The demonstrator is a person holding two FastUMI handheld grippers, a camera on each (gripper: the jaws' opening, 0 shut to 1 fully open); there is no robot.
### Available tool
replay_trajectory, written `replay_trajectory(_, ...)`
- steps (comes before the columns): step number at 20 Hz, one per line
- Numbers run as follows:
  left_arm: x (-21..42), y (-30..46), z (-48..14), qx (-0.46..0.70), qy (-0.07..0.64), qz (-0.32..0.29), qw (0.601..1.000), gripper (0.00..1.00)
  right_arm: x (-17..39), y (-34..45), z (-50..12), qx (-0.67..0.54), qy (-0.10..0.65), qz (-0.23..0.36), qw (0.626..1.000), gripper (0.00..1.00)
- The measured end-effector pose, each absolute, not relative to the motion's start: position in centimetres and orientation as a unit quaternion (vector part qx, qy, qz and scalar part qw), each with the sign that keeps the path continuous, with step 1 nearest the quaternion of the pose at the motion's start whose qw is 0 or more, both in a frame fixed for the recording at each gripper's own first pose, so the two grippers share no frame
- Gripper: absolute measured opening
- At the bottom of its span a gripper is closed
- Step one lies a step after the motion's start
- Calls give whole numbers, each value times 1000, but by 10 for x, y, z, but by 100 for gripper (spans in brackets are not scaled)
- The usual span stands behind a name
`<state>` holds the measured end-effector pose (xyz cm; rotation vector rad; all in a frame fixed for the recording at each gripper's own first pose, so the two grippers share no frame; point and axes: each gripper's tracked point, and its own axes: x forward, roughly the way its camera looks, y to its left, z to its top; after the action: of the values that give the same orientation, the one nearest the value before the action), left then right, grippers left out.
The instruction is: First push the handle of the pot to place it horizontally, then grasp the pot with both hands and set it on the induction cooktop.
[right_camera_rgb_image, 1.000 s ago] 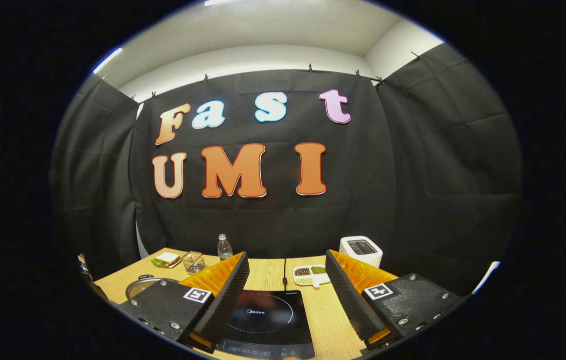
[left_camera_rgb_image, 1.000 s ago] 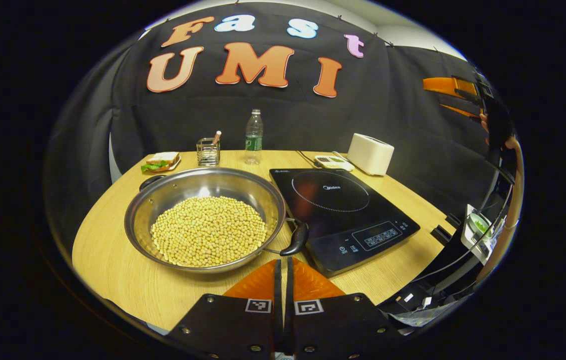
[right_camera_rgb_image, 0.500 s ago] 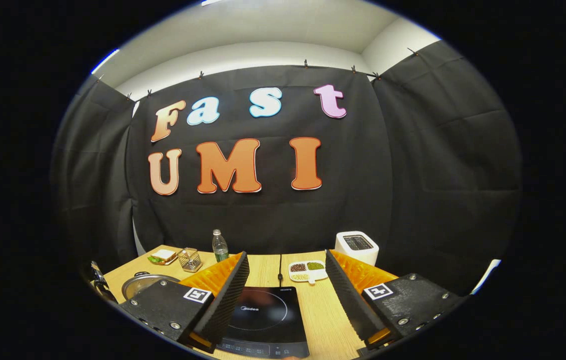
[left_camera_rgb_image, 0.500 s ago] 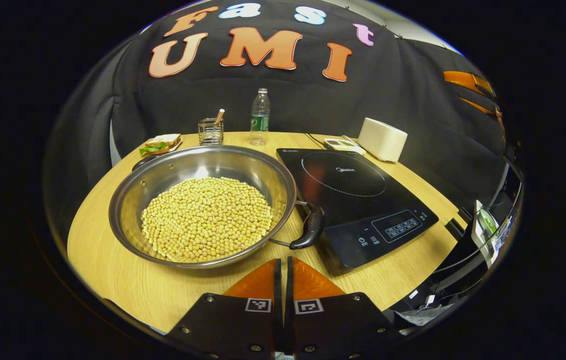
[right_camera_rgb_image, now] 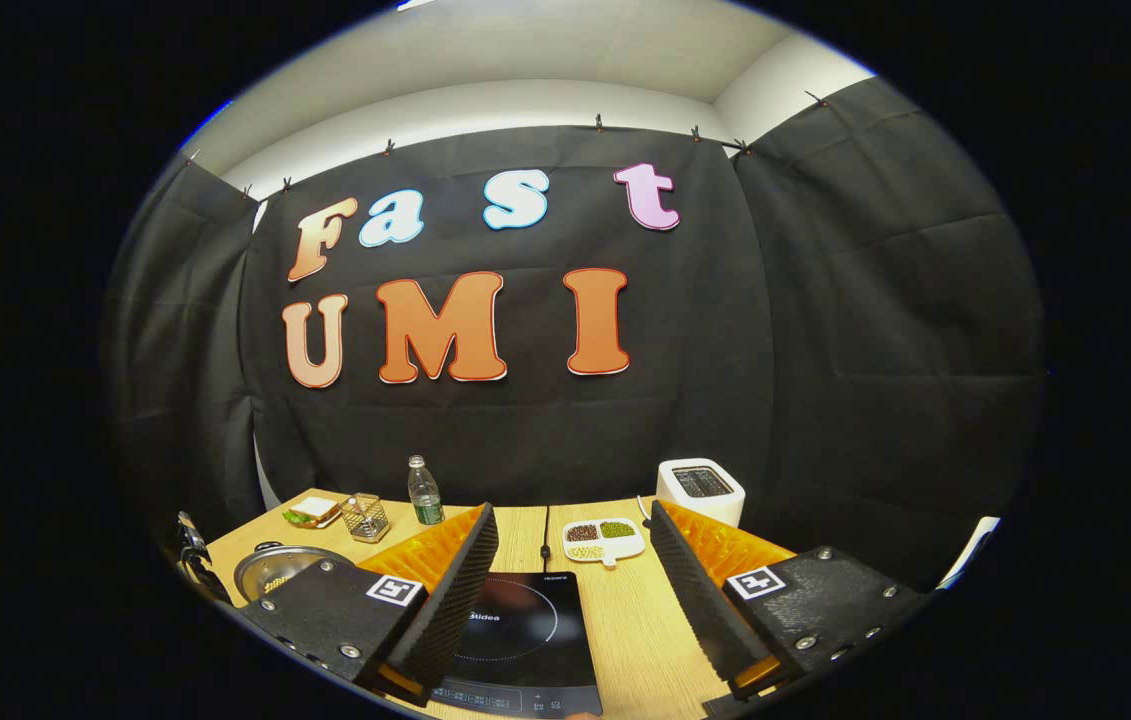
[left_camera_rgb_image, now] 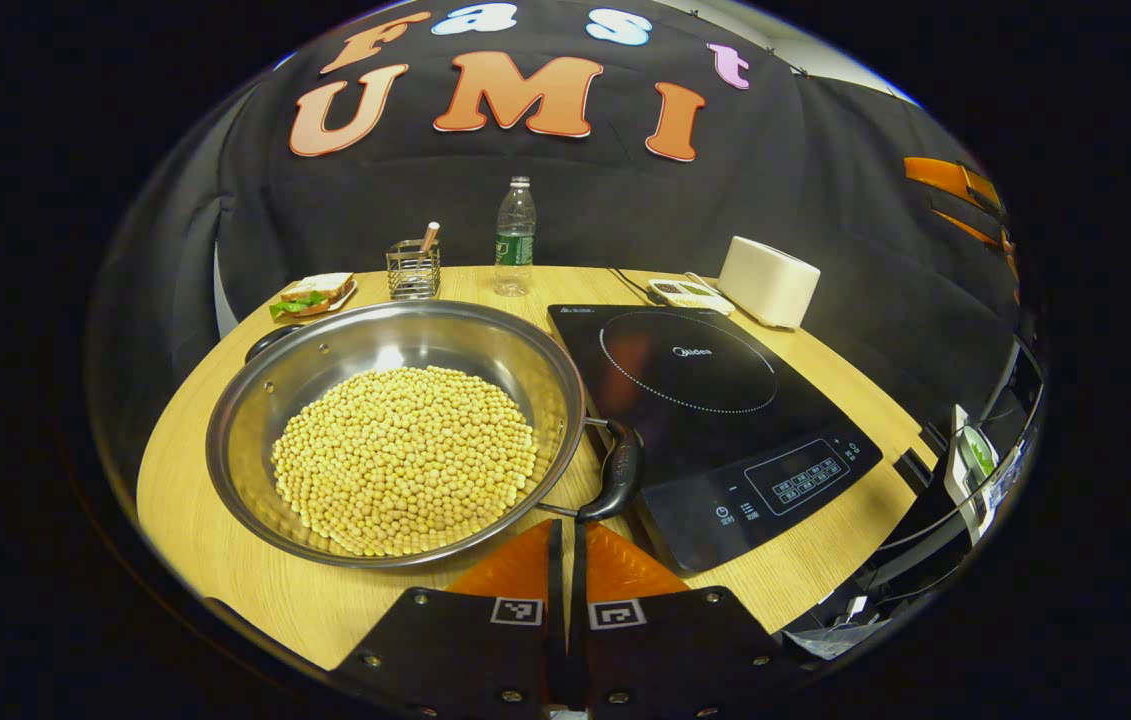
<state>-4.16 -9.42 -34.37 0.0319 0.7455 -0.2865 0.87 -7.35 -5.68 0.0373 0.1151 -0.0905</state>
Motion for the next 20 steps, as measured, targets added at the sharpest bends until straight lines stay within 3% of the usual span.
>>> replay_trajectory(3, -33, -100, -345, 16, 363, -141, 921, 2, 11, -76, -58, 16, 59, -48, 997, 95)
replay_trajectory(4, -30, -102, -346, 17, 363, -142, 921, 2, 11, -78, -59, 16, 59, -49, 997, 100)
replay_trajectory(9, -16, -109, -347, 12, 365, -146, 920, 2, 13, -85, -65, 17, 62, -54, 996, 100)
replay_trajectory(10, -13, -111, -348, 8, 366, -147, 919, 2, 14, -86, -66, 17, 64, -55, 996, 95)
replay_trajectory(12, -7, -115, -348, 1, 368, -150, 918, 2, 15, -89, -69, 18, 67, -56, 996, 100)
replay_trajectory(14, 0, -118, -348, -6, 370, -153, 916, 1, 17, -92, -73, 19, 69, -59, 996, 100)
replay_trajectory(15, 3, -119, -347, -8, 369, -155, 916, 1, 17, -94, -74, 20, 70, -59, 996, 95)
replay_trajectory(16, 7, -121, -347, -7, 369, -156, 916, 1, 18, -96, -76, 20, 72, -61, 995, 100)
replay_trajectory(20, 23, -125, -347, -4, 367, -152, 918, 1, 20, -104, -82, 22, 76, -68, 995, 100)
